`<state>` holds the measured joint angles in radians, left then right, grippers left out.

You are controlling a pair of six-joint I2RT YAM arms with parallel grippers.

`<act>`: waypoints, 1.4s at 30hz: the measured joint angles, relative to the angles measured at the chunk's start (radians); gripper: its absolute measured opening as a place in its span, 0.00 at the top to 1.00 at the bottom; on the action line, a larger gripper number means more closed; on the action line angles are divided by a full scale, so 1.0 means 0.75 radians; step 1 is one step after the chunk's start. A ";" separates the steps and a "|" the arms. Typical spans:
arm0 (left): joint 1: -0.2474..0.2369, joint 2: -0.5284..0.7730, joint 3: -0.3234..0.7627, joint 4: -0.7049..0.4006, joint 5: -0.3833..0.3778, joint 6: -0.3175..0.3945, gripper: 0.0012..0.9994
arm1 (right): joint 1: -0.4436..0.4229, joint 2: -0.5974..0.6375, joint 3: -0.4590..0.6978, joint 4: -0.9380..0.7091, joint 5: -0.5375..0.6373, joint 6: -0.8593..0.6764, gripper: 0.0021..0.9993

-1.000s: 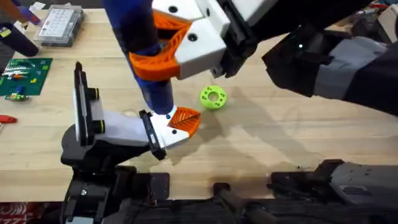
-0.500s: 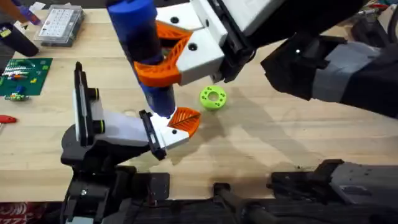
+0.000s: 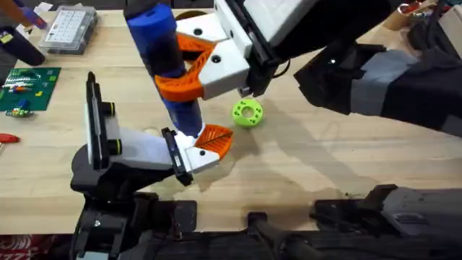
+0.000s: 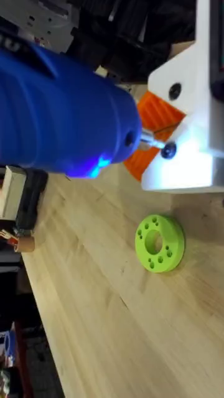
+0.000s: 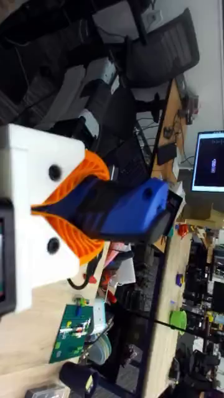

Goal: Pick up the gripper from the table and insert it into the empty holder that is missing its gripper. Then pick up a screw, insert it into the mounting hole, and use the screwdriver to tighten it. Finally, clean up the table by picking up the vegetable and placing it into the bucket.

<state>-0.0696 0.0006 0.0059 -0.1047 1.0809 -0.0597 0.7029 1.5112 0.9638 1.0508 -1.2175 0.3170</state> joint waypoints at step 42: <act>0.000 0.000 0.000 0.000 0.000 0.000 1.00 | 0.000 0.019 -0.001 0.003 0.000 -0.006 0.98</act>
